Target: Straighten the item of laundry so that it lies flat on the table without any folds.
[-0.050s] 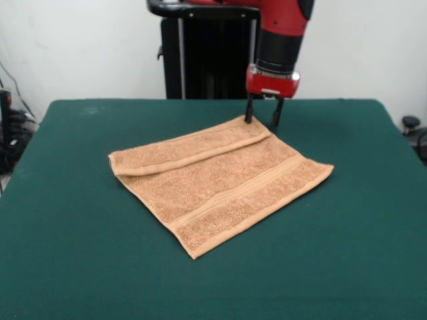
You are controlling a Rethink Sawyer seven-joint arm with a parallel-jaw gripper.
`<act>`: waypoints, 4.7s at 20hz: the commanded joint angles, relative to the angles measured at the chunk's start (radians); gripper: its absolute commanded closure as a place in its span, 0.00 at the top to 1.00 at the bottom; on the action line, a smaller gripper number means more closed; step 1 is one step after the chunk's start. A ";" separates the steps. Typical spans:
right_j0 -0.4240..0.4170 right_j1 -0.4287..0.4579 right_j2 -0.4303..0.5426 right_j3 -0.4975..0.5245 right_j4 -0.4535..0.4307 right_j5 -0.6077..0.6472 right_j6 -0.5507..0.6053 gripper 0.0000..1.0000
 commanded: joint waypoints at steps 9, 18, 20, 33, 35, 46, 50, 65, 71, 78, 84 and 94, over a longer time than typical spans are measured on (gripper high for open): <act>0.009 0.045 0.076 -0.029 0.021 -0.023 0.165 0.00; -0.015 0.026 0.079 -0.023 -0.008 -0.037 0.156 0.00; -0.023 0.030 0.081 -0.019 -0.018 -0.047 0.155 0.00; -0.190 -0.155 0.150 0.111 -0.190 0.046 0.116 0.00; -0.211 -0.173 0.153 0.126 -0.215 0.053 0.110 0.00; -0.211 -0.149 0.131 0.114 -0.242 0.028 0.119 0.00; -0.220 -0.141 0.128 0.099 -0.248 0.037 0.110 0.00; -0.238 -0.075 0.077 0.057 -0.295 0.031 0.073 0.00; -0.223 0.010 0.020 0.069 -0.329 -0.085 0.095 0.00; -0.224 0.056 -0.027 0.079 -0.369 -0.161 0.105 0.00; -0.251 0.028 -0.021 0.064 -0.406 -0.122 0.090 0.00; -0.335 -0.108 0.099 -0.013 -0.438 0.121 0.029 0.00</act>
